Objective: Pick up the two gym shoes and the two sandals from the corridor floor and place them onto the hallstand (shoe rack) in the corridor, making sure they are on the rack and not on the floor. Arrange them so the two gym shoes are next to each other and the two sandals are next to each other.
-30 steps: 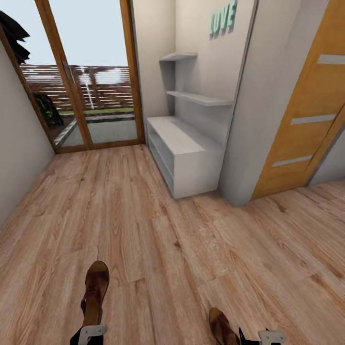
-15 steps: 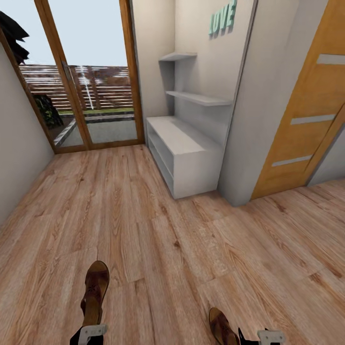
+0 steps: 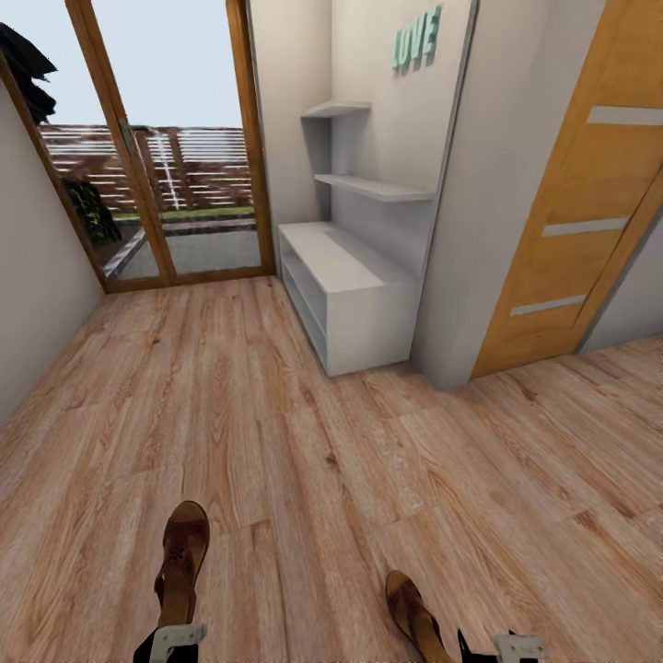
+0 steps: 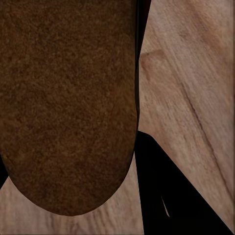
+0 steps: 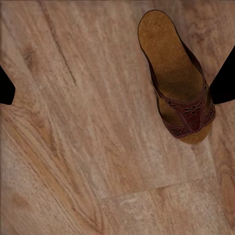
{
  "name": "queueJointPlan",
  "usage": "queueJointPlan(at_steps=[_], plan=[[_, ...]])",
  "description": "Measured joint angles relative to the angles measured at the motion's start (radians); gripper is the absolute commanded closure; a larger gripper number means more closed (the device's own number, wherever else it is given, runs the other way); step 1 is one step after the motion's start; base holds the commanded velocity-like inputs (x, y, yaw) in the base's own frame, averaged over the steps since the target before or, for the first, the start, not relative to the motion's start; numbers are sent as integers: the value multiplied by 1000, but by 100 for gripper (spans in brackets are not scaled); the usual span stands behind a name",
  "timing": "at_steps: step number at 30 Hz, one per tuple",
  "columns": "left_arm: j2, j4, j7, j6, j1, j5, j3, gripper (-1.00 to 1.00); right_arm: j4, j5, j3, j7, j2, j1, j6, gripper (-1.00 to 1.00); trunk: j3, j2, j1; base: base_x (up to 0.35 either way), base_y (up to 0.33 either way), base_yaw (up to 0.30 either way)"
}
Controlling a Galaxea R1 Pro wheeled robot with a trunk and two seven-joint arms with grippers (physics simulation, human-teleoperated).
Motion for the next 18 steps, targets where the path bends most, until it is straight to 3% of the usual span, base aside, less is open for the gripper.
queueJointPlan(at_steps=[9, 12, 18], plan=[[0, -11, -5, 19, -25, -2, -4, 100, 0, 5, 8, 5, 0, 0, 0, -100, 0, 0, 0, -4, -3, 0], [1, -14, -8, 48, -66, -5, -5, 100, -1, 6, 7, 5, -1, 0, 1, -100, 0, 0, 0, 0, 0, 0], [0, -16, -13, 193, -195, -6, -12, 100, -15, 15, 12, 6, -3, -1, 3, -100, 0, 0, 0, 0, 0, 0]])
